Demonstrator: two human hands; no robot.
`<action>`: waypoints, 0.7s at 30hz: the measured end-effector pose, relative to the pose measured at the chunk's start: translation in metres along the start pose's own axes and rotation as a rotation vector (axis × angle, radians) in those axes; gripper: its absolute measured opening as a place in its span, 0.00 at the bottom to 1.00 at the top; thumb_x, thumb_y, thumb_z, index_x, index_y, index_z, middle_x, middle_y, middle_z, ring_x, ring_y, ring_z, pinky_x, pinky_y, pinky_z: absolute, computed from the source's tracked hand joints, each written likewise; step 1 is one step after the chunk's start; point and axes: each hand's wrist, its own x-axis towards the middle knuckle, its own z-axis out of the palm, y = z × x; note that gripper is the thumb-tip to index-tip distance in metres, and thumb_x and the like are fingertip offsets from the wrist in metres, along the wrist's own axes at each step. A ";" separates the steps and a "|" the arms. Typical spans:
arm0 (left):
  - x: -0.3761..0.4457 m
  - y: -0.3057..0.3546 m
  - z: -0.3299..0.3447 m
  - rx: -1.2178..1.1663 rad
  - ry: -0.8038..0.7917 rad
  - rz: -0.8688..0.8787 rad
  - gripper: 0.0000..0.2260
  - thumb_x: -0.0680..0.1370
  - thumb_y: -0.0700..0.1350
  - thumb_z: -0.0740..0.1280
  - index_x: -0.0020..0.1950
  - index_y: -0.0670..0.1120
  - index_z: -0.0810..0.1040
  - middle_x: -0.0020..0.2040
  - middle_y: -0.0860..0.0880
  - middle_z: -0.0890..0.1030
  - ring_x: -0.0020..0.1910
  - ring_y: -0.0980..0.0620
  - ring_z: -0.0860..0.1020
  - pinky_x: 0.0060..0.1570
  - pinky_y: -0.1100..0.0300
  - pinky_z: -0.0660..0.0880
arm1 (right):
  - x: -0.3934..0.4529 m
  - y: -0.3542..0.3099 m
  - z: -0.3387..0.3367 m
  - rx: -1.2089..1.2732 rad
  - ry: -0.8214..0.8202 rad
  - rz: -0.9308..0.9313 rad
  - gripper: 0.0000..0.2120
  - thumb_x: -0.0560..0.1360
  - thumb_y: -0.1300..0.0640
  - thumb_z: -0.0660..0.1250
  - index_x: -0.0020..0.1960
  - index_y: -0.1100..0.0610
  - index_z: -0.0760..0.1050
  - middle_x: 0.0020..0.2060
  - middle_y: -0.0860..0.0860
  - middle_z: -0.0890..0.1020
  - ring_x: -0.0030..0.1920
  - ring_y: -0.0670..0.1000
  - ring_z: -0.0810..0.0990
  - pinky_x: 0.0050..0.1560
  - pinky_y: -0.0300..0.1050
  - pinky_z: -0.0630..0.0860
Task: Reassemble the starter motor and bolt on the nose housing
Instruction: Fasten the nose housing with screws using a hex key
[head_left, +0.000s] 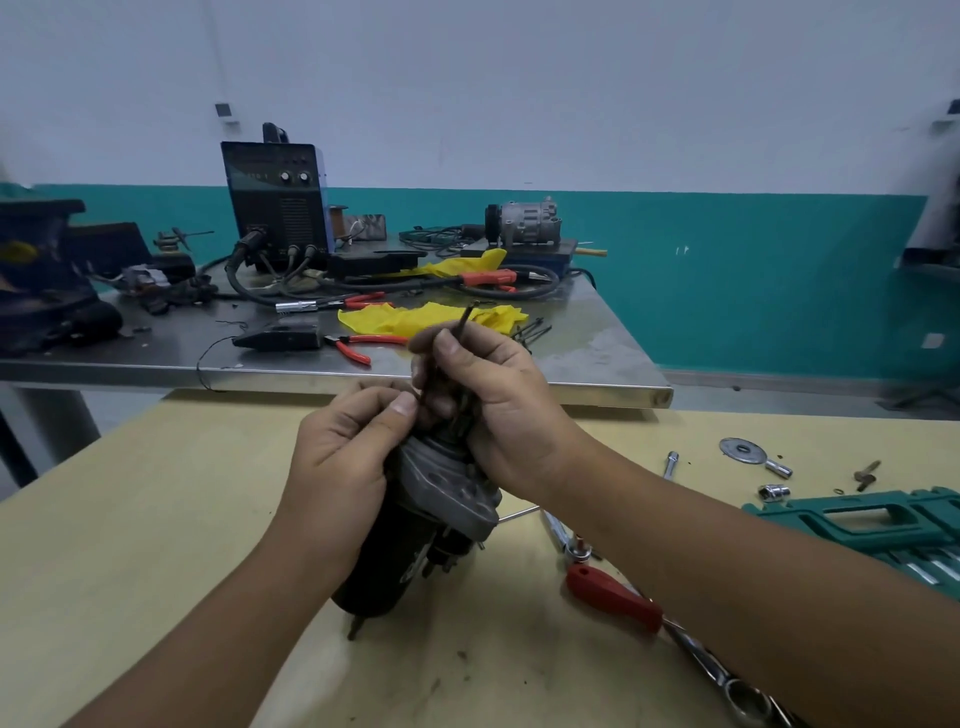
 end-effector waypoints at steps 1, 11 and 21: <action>0.001 0.000 -0.001 -0.029 -0.004 -0.013 0.10 0.77 0.46 0.66 0.45 0.46 0.87 0.50 0.38 0.83 0.48 0.44 0.83 0.47 0.55 0.82 | 0.001 0.001 -0.001 -0.009 0.004 0.000 0.07 0.80 0.61 0.66 0.45 0.58 0.82 0.36 0.54 0.80 0.28 0.45 0.73 0.32 0.36 0.73; -0.023 -0.010 -0.037 0.441 -0.092 0.282 0.13 0.77 0.49 0.65 0.60 0.53 0.79 0.55 0.51 0.82 0.55 0.45 0.81 0.50 0.43 0.81 | 0.002 0.005 -0.006 -0.091 0.034 -0.026 0.09 0.67 0.55 0.78 0.38 0.56 0.78 0.33 0.54 0.83 0.26 0.46 0.76 0.30 0.39 0.76; 0.008 0.029 -0.019 0.522 -0.070 0.096 0.02 0.75 0.42 0.77 0.46 0.46 0.87 0.45 0.45 0.84 0.46 0.48 0.82 0.45 0.50 0.79 | 0.002 0.006 -0.002 -0.166 0.096 -0.064 0.09 0.62 0.52 0.80 0.33 0.50 0.79 0.31 0.52 0.82 0.25 0.45 0.75 0.31 0.40 0.77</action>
